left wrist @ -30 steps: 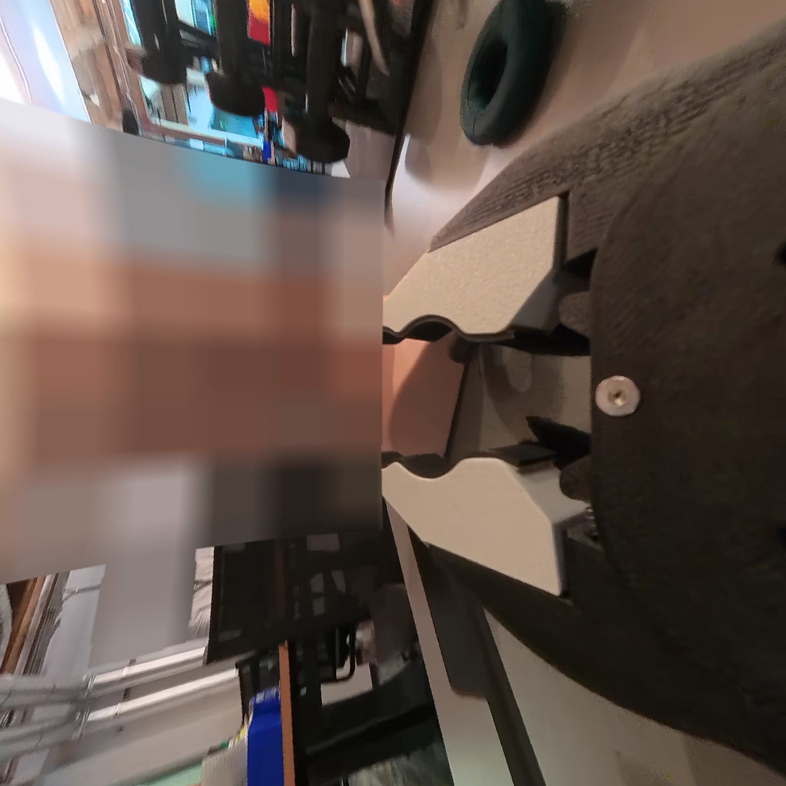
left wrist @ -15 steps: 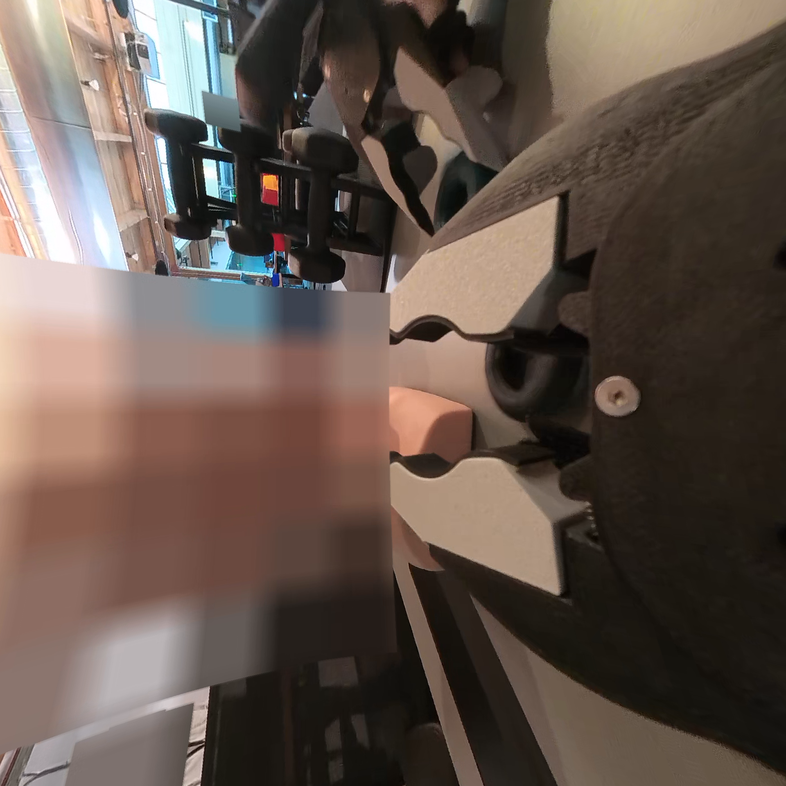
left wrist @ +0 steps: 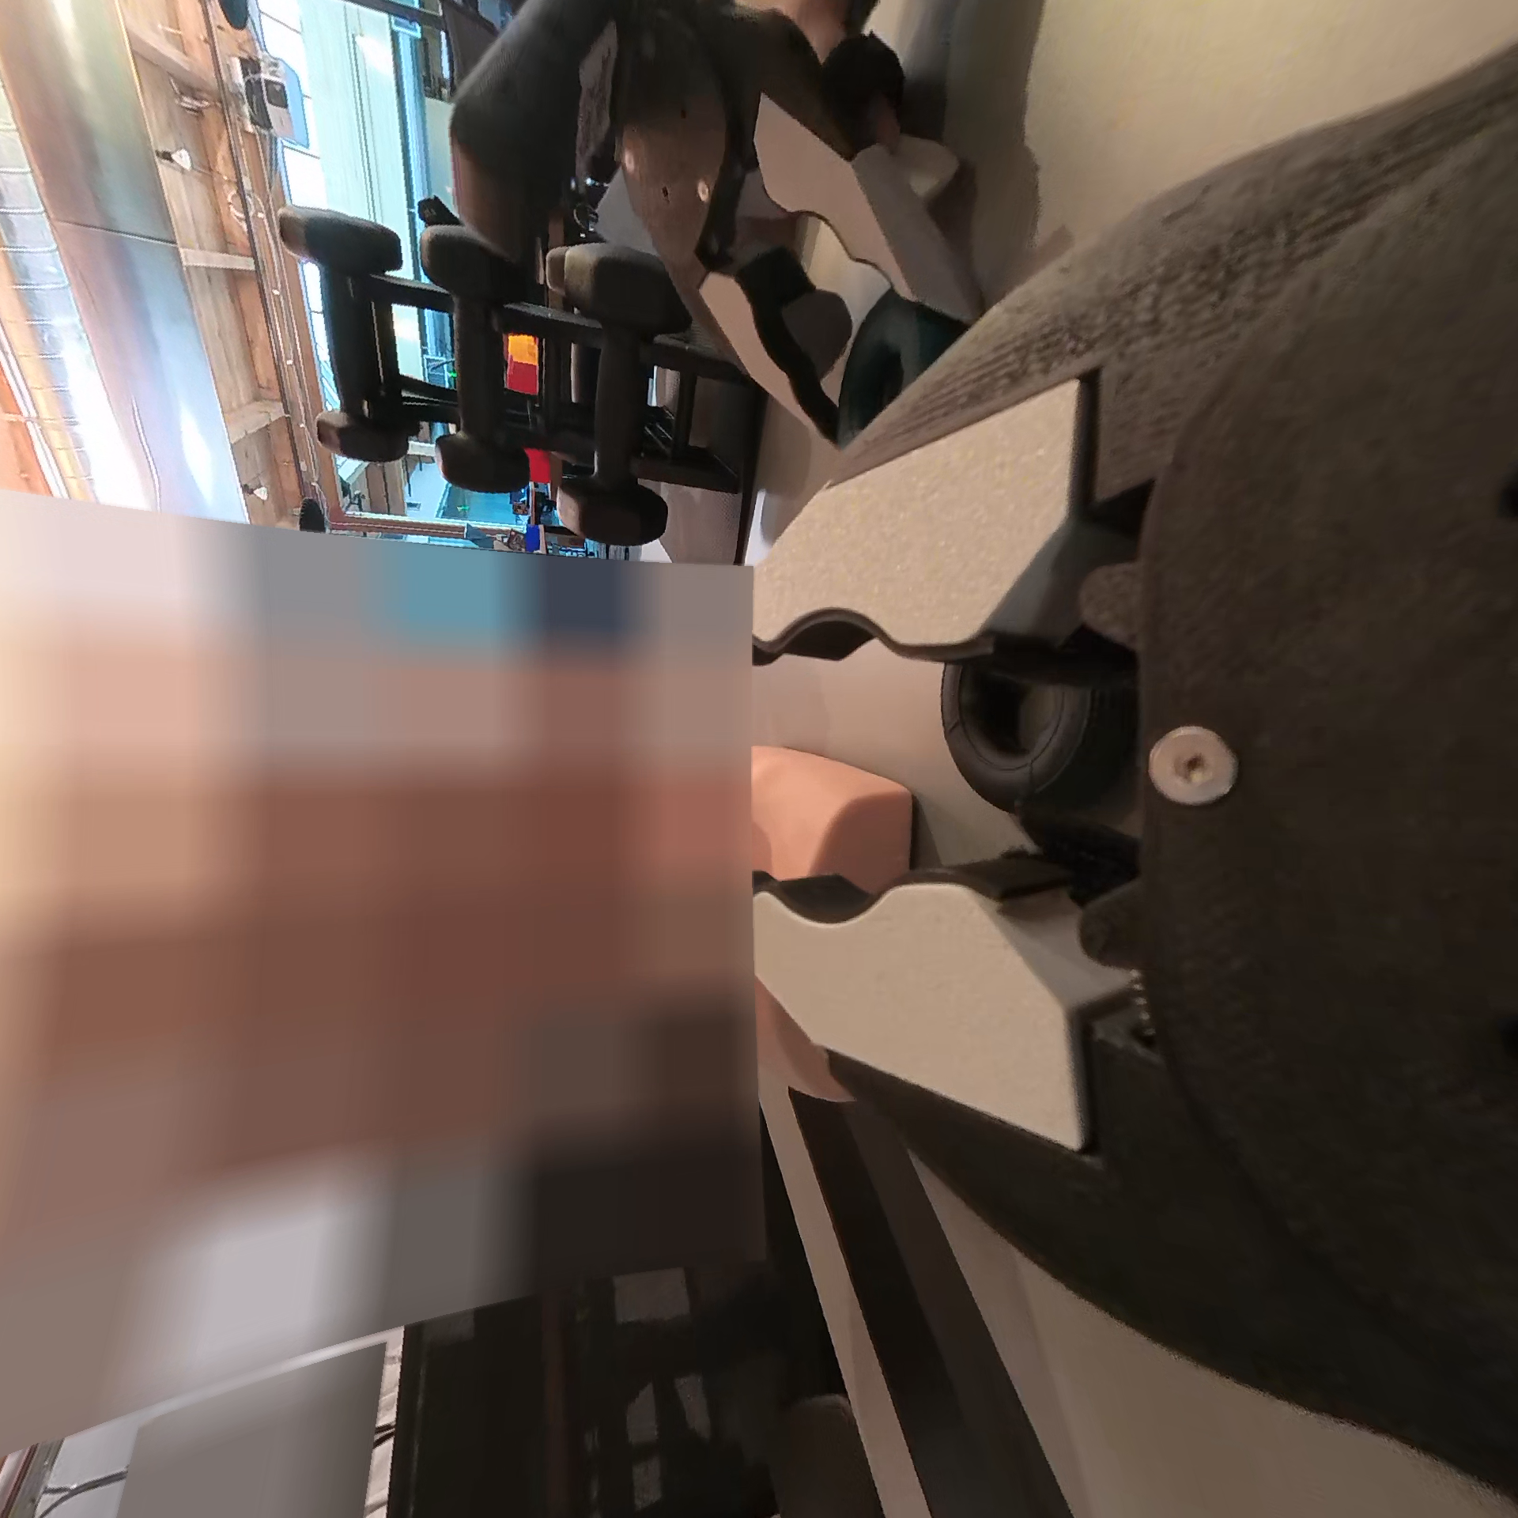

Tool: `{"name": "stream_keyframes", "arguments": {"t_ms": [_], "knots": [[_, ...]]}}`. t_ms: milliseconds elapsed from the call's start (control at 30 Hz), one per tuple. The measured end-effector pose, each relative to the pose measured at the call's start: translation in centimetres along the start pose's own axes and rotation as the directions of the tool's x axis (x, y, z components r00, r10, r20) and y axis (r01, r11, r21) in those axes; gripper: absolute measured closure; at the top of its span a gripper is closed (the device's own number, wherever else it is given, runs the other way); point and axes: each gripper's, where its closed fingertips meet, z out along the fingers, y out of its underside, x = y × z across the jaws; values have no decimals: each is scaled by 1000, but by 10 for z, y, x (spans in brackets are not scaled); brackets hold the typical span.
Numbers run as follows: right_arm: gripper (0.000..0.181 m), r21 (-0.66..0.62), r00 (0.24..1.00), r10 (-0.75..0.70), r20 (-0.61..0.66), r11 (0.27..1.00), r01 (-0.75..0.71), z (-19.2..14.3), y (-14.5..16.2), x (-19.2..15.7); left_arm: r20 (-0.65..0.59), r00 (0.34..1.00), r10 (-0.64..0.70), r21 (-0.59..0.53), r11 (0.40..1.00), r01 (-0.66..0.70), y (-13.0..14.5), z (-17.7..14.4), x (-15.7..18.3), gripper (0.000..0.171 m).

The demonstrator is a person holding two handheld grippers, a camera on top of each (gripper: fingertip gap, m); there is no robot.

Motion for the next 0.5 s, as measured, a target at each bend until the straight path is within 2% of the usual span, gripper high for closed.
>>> {"name": "stream_keyframes", "arguments": {"t_ms": [133, 200, 267, 333, 400, 500], "knots": [[102, 156, 997, 80, 3, 985, -79, -13, -30, 2, 4, 1000, -10, 3, 1000, 10, -1, -1, -1, 123], [102, 240, 999, 43, -30, 970, -35, -32, -68, 6, 5, 1000, -6, -2, 1000, 6, 0, 0, -1, 123], [102, 327, 993, -66, -96, 940, 94, -62, -133, 10, 4, 1000, 4, -5, 1000, -4, 0, 0, 0, 123], [102, 403, 970, -179, -167, 885, 232, -98, -213, 14, -2, 1000, 10, -5, 1000, -10, 1, 0, 2, 123], [102, 430, 940, -260, -223, 839, 334, -124, -290, 22, -5, 1000, 12, -4, 1000, -12, 0, 0, 3, 123], [101, 386, 939, -255, -230, 862, 328, -126, -374, 55, -4, 1000, 3, -3, 1000, -3, 0, -2, 3, 123]]}}
